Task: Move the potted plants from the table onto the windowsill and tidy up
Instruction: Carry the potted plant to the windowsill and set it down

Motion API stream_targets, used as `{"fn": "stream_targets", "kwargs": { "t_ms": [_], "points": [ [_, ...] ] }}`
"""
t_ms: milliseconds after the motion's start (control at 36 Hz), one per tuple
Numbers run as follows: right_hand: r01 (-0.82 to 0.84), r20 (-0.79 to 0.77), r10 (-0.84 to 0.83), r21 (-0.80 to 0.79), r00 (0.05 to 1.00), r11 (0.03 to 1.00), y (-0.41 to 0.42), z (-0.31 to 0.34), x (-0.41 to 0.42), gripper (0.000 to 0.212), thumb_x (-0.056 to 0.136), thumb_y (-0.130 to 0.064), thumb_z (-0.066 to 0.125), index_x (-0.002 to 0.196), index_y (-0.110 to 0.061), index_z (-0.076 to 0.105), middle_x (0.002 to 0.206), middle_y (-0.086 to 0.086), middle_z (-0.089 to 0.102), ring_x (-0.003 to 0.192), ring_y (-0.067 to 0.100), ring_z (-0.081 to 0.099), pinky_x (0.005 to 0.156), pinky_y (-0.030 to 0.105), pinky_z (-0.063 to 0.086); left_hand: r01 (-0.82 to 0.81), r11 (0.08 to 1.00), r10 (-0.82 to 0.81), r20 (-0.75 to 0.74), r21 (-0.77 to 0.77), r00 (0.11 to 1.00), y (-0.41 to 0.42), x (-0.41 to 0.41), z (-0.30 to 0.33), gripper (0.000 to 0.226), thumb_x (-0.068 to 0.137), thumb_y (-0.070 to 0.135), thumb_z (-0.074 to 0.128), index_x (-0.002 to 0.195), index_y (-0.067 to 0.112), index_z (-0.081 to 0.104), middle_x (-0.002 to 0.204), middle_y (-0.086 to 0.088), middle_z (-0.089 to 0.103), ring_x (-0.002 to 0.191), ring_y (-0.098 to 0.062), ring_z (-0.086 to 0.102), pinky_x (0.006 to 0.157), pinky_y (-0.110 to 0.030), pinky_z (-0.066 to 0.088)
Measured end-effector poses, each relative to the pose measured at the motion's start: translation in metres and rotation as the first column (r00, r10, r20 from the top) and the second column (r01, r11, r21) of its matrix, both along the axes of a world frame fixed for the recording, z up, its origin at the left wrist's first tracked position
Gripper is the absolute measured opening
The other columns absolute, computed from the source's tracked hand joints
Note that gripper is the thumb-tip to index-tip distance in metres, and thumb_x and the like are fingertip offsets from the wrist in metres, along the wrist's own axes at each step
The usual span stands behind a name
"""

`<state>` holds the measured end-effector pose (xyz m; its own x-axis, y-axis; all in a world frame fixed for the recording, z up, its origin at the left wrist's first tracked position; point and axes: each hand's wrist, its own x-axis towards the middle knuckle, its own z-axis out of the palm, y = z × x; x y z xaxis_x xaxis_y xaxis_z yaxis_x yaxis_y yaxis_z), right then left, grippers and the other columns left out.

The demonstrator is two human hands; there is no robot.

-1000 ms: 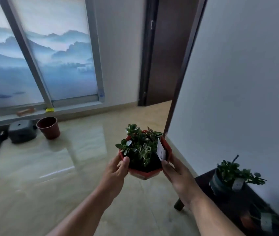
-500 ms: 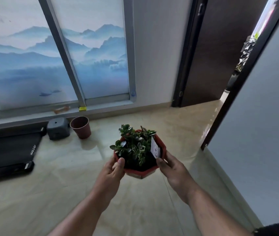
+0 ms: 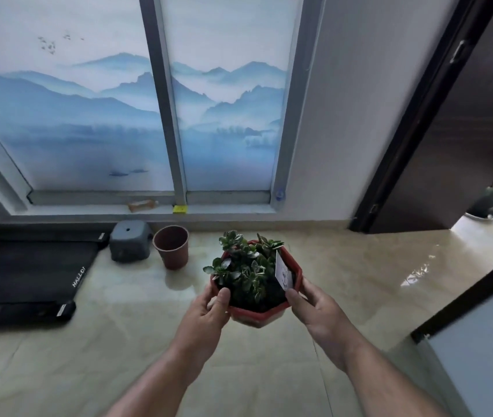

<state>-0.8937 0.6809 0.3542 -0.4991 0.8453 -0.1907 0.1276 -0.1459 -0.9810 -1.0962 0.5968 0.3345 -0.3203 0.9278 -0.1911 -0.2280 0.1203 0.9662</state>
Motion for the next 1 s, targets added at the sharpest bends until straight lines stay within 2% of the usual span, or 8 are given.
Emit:
{"fn": "stream_targets", "kwargs": {
  "t_ms": [167, 278, 389, 556, 611, 722, 833, 1000],
  "points": [
    [0.006, 0.021, -0.005, -0.051, 1.000, 0.999, 0.073, 0.002, -0.087, 0.027, 0.099, -0.028, 0.060, 0.123, -0.040, 0.061, 0.124, -0.017, 0.072, 0.120, -0.001, 0.062, 0.106, 0.025, 0.043, -0.010, 1.000, 0.011, 0.022, -0.026, 1.000, 0.071, -0.084, 0.002, 0.023, 0.103, 0.022, 0.049, 0.113, 0.039, 0.059, 0.103, 0.024, 0.075, 0.100, 0.007, 0.068, 0.093, -0.024, 0.050],
    [0.018, 0.002, -0.018, -0.073, 1.000, 0.997, 0.124, 0.003, -0.137, 0.033, 0.098, -0.029, 0.062, 0.130, -0.039, 0.058, 0.130, -0.015, 0.069, 0.125, 0.002, 0.060, 0.112, 0.030, 0.041, -0.018, 0.999, 0.020, 0.032, -0.036, 0.999, 0.122, -0.134, 0.003, 0.023, 0.103, 0.022, 0.049, 0.110, 0.043, 0.055, 0.092, 0.033, 0.073, 0.094, 0.012, 0.068, 0.097, -0.029, 0.048],
    [0.012, 0.028, -0.010, -0.084, 1.000, 0.996, 0.173, 0.001, -0.176, 0.029, 0.099, -0.028, 0.061, 0.124, -0.043, 0.060, 0.127, -0.017, 0.070, 0.122, -0.001, 0.061, 0.109, 0.027, 0.042, -0.011, 0.999, 0.013, 0.033, -0.045, 0.999, 0.170, -0.171, 0.001, 0.024, 0.103, 0.020, 0.048, 0.111, 0.041, 0.055, 0.093, 0.033, 0.073, 0.094, 0.010, 0.068, 0.095, -0.025, 0.050],
    [-0.024, 0.057, 0.029, -0.078, 0.998, 0.997, 0.267, -0.020, -0.223, 0.032, 0.101, -0.028, 0.059, 0.130, -0.040, 0.059, 0.127, -0.017, 0.070, 0.122, 0.000, 0.061, 0.108, 0.027, 0.042, -0.017, 0.997, 0.019, 0.032, -0.078, 0.999, 0.257, -0.221, -0.020, 0.023, 0.101, 0.024, 0.052, 0.119, 0.037, 0.058, 0.102, 0.022, 0.075, 0.102, 0.003, 0.069, 0.093, -0.024, 0.052],
    [-0.021, 0.059, 0.026, -0.082, 0.998, 0.996, 0.299, -0.028, -0.235, 0.034, 0.100, -0.028, 0.060, 0.133, -0.038, 0.059, 0.128, -0.015, 0.070, 0.124, 0.004, 0.060, 0.110, 0.031, 0.042, -0.011, 0.995, 0.014, 0.025, -0.099, 1.000, 0.285, -0.235, -0.027, 0.031, 0.101, 0.027, 0.054, 0.131, 0.033, 0.055, 0.112, 0.016, 0.074, 0.107, 0.001, 0.068, 0.095, -0.024, 0.053],
    [-0.047, 0.052, 0.052, -0.092, 0.997, 0.995, 0.377, -0.048, -0.265, 0.036, 0.100, -0.029, 0.060, 0.135, -0.038, 0.059, 0.130, -0.014, 0.069, 0.120, 0.003, 0.061, 0.110, 0.033, 0.041, -0.034, 0.984, 0.038, 0.023, -0.177, 0.999, 0.357, -0.269, -0.043, 0.054, 0.096, 0.034, 0.061, 0.147, 0.028, 0.045, 0.133, 0.003, 0.066, 0.116, -0.007, 0.065, 0.108, -0.037, 0.048],
    [-0.055, 0.060, 0.063, -0.117, 0.996, 0.992, 0.450, -0.062, -0.292, 0.040, 0.100, -0.030, 0.061, 0.139, -0.038, 0.056, 0.132, -0.018, 0.067, 0.126, 0.003, 0.059, 0.115, 0.035, 0.040, -0.047, 0.978, 0.049, 0.008, -0.203, 0.999, 0.424, -0.297, -0.054, 0.045, 0.096, 0.032, 0.062, 0.140, 0.028, 0.054, 0.131, 0.001, 0.067, 0.120, -0.012, 0.064, 0.104, -0.036, 0.051],
    [-0.105, 0.117, 0.122, -0.140, 0.986, 0.985, 0.537, -0.068, -0.339, 0.043, 0.098, -0.036, 0.063, 0.140, -0.042, 0.054, 0.134, -0.018, 0.065, 0.126, 0.007, 0.059, 0.116, 0.042, 0.040, -0.098, 0.976, 0.113, 0.067, -0.193, 0.991, 0.502, -0.337, -0.060, 0.034, 0.097, 0.023, 0.061, 0.130, 0.028, 0.061, 0.121, 0.003, 0.073, 0.111, -0.010, 0.069, 0.087, -0.022, 0.056]
  ]
}}
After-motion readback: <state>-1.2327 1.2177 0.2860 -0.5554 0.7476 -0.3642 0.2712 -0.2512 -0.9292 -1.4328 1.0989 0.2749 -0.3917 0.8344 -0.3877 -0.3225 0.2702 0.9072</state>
